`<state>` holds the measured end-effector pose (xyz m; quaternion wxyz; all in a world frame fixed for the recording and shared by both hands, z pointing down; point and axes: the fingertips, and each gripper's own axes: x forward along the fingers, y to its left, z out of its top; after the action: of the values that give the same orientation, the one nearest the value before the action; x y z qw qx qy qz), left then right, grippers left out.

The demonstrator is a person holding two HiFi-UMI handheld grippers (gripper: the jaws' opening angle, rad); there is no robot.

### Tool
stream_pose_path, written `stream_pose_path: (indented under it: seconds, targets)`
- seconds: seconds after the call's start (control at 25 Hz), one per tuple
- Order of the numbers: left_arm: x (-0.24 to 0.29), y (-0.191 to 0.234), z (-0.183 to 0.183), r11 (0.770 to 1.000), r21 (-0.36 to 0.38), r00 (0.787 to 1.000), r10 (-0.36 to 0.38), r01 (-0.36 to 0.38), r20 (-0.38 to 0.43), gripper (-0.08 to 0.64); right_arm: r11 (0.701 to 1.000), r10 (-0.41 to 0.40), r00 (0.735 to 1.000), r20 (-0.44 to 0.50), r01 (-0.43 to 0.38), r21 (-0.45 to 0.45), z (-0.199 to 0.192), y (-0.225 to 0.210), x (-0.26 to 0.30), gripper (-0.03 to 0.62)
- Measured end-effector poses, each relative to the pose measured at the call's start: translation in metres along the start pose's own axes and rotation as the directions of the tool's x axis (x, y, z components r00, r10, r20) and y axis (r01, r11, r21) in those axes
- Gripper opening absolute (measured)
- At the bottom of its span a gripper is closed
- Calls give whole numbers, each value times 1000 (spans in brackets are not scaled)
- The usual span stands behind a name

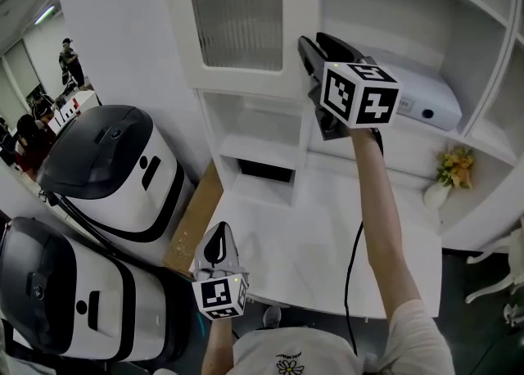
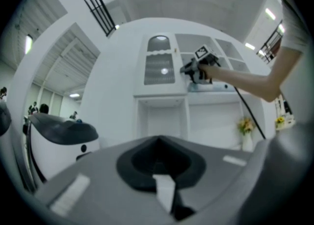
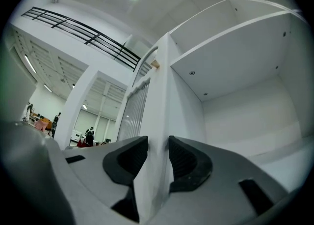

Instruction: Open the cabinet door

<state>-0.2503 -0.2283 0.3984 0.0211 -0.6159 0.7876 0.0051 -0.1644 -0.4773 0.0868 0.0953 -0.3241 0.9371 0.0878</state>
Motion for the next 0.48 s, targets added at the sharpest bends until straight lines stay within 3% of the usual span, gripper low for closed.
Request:
stream_pose_path:
  seconds: [0.24, 0.48]
  targets:
    - [-3, 18, 6, 999, -8, 999, 37, -37, 13, 6, 999, -26, 999, 39, 25, 20, -2, 0, -5, 94]
    - [-3, 25, 4, 999, -10, 999, 43, -43, 1, 6, 998, 20, 997, 73, -24, 54, 3, 8, -17, 92]
